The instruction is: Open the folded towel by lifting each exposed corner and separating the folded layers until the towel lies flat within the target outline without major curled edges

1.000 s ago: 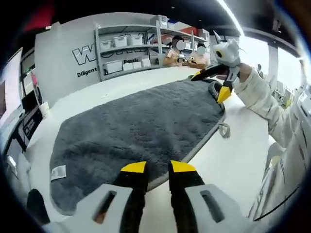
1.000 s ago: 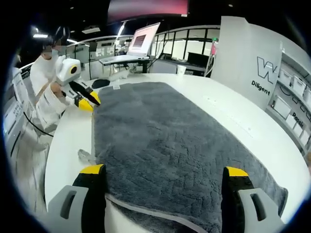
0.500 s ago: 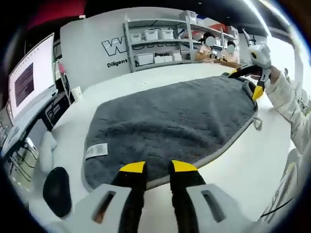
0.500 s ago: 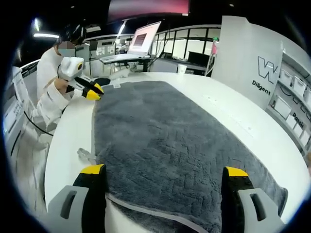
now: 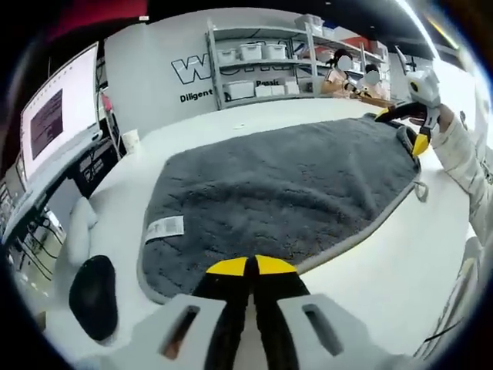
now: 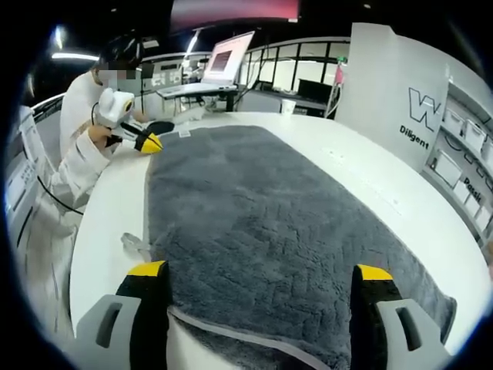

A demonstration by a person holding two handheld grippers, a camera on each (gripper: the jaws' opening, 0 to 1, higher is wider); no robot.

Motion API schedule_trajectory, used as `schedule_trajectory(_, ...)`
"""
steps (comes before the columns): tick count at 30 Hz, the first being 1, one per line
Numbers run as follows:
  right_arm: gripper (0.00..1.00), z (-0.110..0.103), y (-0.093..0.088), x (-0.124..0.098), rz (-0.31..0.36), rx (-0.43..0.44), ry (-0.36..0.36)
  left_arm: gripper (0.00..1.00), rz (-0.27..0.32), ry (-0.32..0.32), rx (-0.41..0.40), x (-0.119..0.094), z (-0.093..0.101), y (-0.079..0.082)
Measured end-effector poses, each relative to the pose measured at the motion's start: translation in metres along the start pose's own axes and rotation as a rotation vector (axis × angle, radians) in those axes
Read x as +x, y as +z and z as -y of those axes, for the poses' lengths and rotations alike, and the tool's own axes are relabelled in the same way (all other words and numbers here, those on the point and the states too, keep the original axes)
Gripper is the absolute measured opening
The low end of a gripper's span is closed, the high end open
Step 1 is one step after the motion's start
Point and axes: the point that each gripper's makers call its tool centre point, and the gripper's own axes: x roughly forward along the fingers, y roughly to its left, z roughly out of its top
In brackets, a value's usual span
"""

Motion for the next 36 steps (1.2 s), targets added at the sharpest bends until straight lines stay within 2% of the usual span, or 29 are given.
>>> schedule_trajectory(10, 0.97, 0.0, -0.001, 0.0, -0.005, 0.001, 0.0, 0.0, -0.028, -0.002, 0.026, -0.005, 0.001, -0.003)
schedule_trajectory(26, 0.97, -0.002, -0.001, 0.001, -0.008, -0.001, 0.006, 0.01, -0.009, -0.008, 0.006, -0.008, 0.0, -0.005)
schedule_trajectory(29, 0.98, -0.002, -0.001, 0.001, -0.008, -0.001, 0.007, 0.05, -0.002, 0.0, -0.001, -0.008, -0.002, -0.004)
schedule_trajectory(32, 0.97, -0.001, -0.001, 0.0, -0.006, -0.001, 0.006, 0.18, 0.018, 0.041, 0.005, -0.008, -0.009, 0.0)
schedule_trajectory(36, 0.97, 0.0, -0.002, 0.0, -0.007, 0.005, 0.004, 0.22, 0.02, 0.054, -0.008, -0.01, -0.015, 0.0)
